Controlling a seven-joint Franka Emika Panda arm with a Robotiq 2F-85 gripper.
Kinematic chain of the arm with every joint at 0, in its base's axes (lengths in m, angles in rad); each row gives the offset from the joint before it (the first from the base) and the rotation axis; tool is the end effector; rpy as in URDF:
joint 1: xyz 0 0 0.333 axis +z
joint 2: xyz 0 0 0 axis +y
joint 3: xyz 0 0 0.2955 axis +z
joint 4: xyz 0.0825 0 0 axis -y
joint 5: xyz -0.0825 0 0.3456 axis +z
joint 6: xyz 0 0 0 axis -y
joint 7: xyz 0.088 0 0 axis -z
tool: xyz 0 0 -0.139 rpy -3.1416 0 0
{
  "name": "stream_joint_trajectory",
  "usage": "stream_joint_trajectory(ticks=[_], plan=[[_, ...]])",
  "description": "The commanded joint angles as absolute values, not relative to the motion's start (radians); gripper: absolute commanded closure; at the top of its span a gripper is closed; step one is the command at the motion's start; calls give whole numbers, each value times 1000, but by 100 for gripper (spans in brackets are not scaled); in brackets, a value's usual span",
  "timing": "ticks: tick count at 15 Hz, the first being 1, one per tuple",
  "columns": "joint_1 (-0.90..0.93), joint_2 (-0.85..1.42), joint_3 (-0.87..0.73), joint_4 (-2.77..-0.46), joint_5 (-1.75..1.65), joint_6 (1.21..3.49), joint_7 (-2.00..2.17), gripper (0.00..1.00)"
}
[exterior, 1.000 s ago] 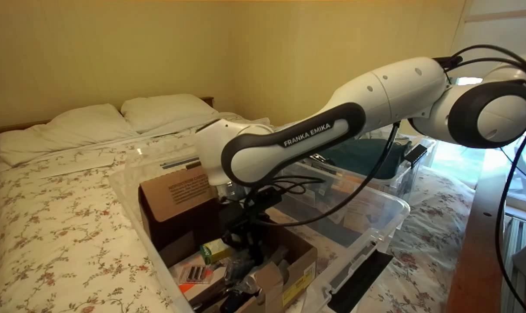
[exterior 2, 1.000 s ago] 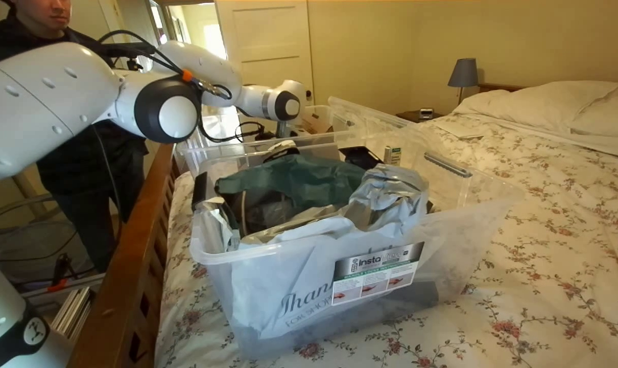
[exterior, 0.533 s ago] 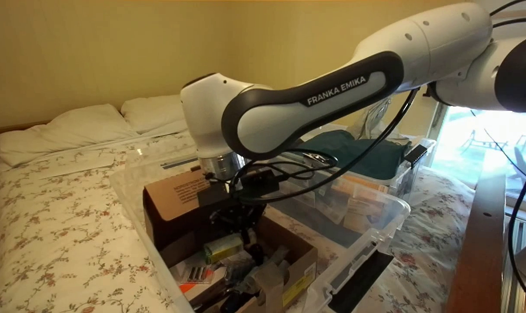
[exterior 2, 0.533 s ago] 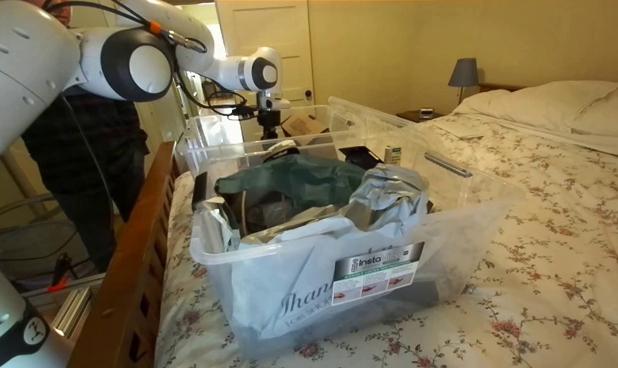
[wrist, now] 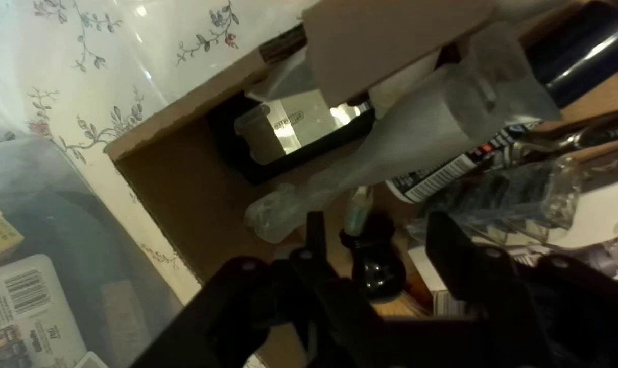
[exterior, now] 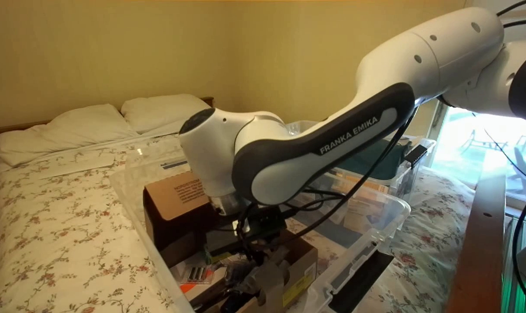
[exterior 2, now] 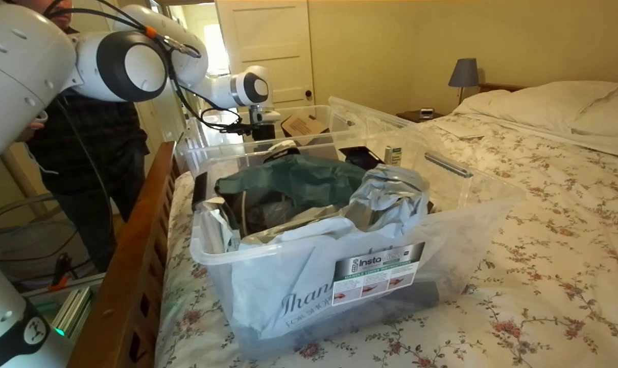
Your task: Shift one object to the crate on the right
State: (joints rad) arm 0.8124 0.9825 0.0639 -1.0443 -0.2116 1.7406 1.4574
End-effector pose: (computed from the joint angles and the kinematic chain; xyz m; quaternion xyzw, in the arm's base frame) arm 0.4667 0.5014 0.1940 0.9520 -0.2615 0.0109 0.1585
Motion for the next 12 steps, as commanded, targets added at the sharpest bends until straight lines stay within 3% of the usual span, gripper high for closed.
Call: stream_joint_trajectory(ticks=[1, 4, 12], plan=[[821, 1021, 38, -1029, -236, 1784, 1488, 12], [813, 1047, 20, -1016, -243, 1801, 1460, 0], [782, 1068, 15, -1009, -248, 1820, 1309, 0]])
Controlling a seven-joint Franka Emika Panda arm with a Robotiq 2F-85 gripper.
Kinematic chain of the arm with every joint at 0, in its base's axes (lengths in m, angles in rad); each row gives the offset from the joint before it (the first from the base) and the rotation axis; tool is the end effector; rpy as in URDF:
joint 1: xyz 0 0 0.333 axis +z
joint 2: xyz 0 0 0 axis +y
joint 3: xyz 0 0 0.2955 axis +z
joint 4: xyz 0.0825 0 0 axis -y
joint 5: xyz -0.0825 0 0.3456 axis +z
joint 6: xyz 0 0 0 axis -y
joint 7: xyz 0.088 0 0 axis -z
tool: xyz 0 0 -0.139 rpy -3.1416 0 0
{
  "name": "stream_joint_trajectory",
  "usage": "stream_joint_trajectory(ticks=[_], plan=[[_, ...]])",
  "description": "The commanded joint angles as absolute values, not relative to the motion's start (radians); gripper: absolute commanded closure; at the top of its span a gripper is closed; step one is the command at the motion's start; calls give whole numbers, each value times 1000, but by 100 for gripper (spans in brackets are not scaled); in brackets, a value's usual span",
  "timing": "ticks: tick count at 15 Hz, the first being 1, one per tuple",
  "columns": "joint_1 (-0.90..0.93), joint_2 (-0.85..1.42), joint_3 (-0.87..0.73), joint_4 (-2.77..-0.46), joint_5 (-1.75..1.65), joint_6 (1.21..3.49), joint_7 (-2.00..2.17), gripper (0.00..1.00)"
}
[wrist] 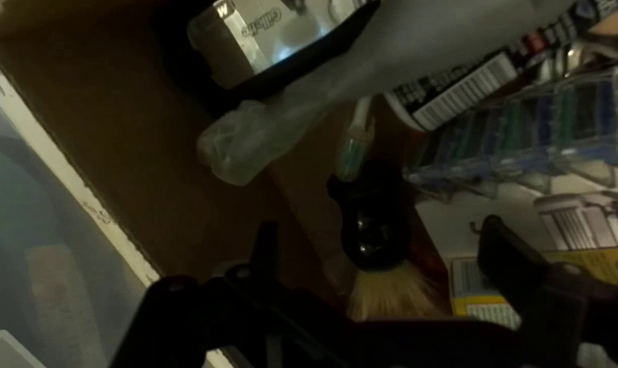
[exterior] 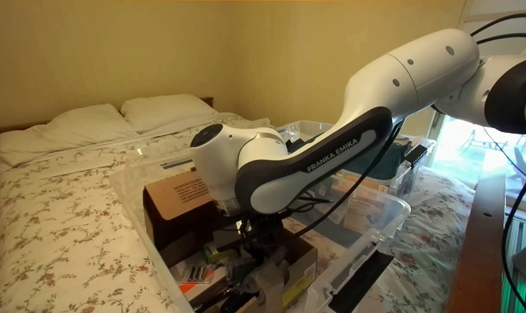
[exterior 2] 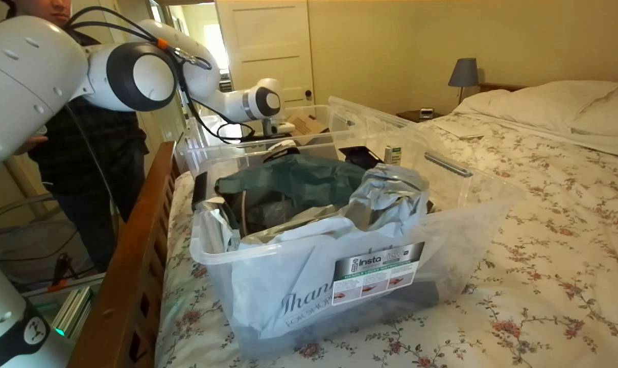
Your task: Shift one object to the crate on the right
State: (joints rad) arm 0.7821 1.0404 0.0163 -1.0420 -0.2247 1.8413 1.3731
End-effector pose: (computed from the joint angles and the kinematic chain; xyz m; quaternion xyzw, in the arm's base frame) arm 0.5027 0.4761 0.1602 0.9581 -0.2419 0.0294 0.1506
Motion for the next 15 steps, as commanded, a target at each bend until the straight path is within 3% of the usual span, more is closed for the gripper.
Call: stream_joint_trajectory(ticks=[1, 15], plan=[[777, 1073, 21, -1009, -247, 1812, 1270, 0], [708, 1009, 71, -1125, -195, 1894, 1001, 0]])
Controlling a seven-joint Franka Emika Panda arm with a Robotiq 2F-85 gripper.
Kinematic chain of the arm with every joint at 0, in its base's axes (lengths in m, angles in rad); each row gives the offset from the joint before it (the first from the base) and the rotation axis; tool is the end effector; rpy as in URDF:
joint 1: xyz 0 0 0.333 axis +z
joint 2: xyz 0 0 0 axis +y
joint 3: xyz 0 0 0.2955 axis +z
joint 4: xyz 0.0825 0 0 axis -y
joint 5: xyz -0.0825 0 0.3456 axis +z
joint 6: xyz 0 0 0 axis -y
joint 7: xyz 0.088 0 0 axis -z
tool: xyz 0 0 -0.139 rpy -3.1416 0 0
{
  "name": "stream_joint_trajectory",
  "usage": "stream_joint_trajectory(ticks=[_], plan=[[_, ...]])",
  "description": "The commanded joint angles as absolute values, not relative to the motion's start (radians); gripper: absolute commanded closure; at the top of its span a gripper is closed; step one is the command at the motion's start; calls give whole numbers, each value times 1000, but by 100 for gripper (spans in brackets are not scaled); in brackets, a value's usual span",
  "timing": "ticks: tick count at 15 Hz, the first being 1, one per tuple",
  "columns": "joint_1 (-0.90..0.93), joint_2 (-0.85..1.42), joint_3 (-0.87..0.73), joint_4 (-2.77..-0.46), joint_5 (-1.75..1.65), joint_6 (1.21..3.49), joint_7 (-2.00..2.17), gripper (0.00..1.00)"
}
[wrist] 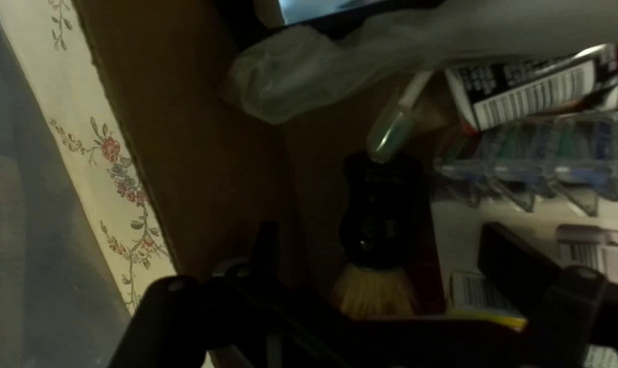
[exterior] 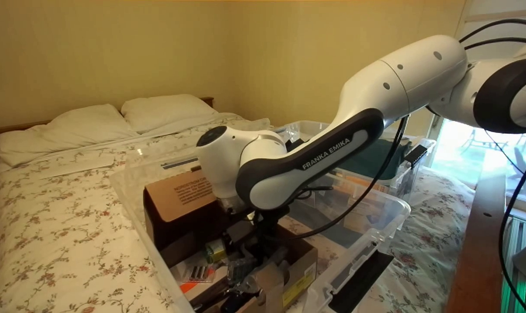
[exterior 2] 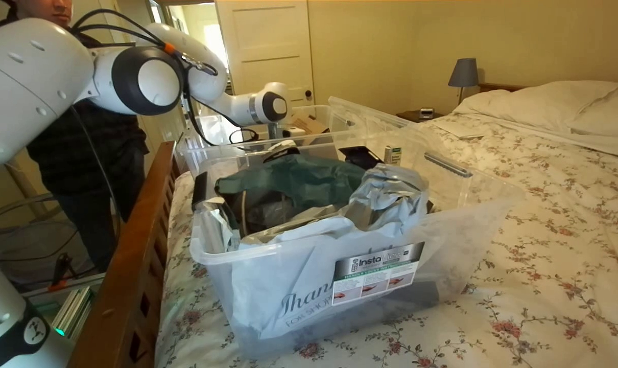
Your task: Shift one object to the crate on the right
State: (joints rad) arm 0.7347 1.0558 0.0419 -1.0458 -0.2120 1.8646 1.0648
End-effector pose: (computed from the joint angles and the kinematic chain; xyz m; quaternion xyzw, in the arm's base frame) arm 0.5146 0.4627 0.1488 0.9841 -0.1084 -0.0092 0.1405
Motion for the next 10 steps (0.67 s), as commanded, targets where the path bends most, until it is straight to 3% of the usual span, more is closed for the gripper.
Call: stream_joint_trajectory(ticks=[1, 10], plan=[[710, 1005, 70, -1133, -206, 1880, 986, 0], [715, 1021, 59, -1120, -236, 1869, 913, 0]])
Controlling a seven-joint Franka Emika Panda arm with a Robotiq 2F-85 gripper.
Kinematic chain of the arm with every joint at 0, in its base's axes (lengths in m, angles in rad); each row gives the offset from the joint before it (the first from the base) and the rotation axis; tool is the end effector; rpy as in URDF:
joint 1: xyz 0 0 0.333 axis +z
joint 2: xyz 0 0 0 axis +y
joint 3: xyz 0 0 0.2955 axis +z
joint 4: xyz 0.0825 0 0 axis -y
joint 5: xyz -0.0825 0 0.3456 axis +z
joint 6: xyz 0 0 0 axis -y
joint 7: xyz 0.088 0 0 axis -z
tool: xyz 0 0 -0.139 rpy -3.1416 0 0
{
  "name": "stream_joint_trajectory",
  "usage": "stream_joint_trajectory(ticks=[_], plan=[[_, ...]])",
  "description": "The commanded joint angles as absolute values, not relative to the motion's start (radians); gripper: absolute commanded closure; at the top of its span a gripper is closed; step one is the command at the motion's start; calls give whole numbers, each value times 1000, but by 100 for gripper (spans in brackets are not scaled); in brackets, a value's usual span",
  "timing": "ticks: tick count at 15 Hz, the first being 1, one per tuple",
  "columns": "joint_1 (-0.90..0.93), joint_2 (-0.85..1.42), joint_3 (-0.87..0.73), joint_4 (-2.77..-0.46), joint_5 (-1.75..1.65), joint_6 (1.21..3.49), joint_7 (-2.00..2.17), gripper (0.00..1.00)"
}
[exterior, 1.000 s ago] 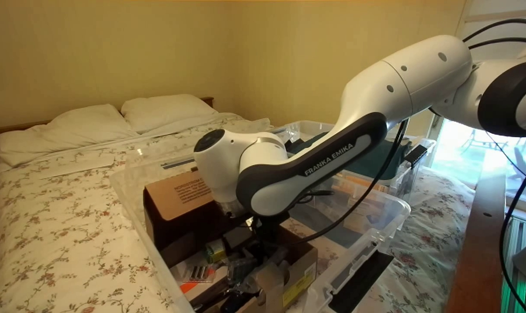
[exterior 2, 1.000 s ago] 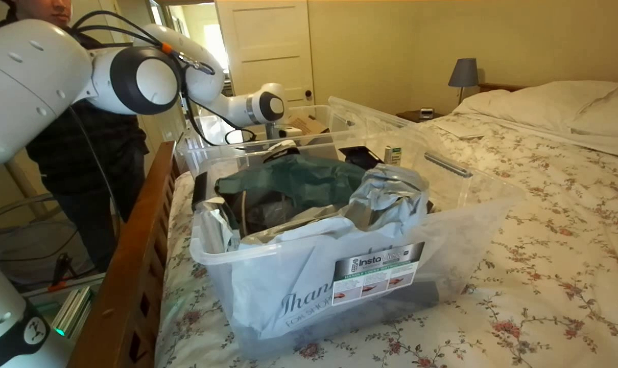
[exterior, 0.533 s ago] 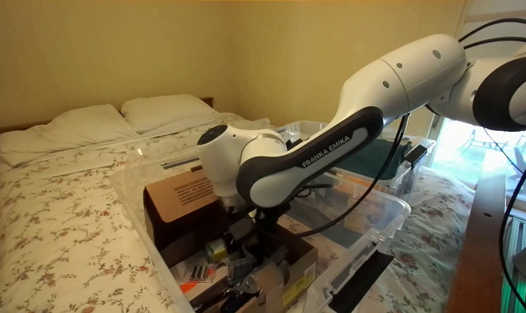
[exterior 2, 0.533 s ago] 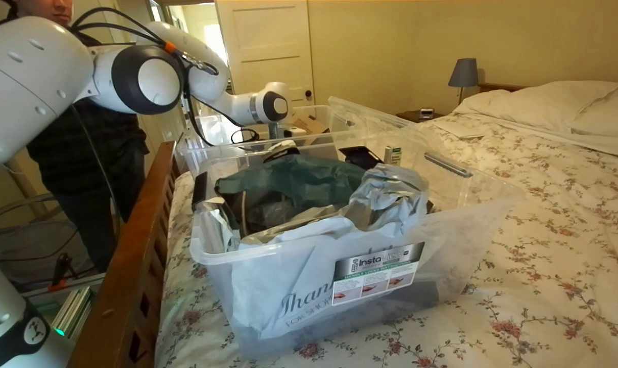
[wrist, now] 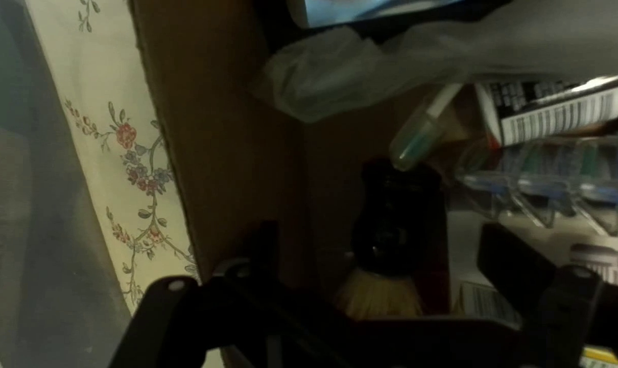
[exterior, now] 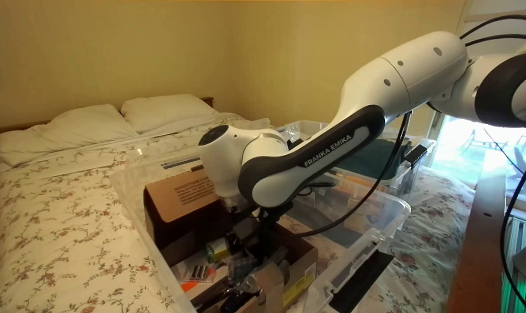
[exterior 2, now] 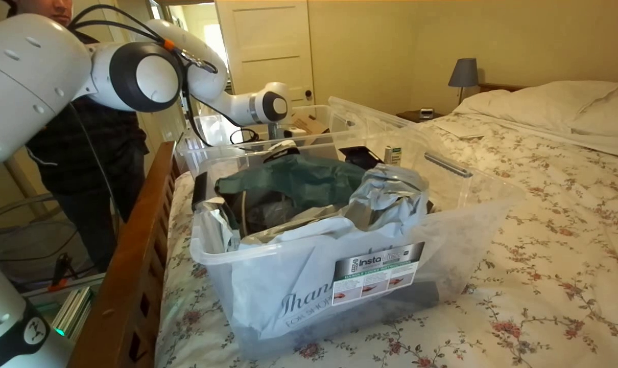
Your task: Shift one object to the crate on the right
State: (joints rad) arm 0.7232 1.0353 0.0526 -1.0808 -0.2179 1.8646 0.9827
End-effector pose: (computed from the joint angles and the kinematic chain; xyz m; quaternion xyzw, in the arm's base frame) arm 0.5125 0.4571 0.1493 0.9870 -0.0679 -0.0212 0.1438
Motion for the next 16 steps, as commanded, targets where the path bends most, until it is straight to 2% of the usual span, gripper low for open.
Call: stream_joint_trajectory(ticks=[1, 12, 16], plan=[[709, 1014, 60, -1130, -229, 1870, 902, 0], [675, 969, 111, -1173, -170, 1826, 830, 0], [709, 951, 30, -1225, -247, 1783, 955, 0]])
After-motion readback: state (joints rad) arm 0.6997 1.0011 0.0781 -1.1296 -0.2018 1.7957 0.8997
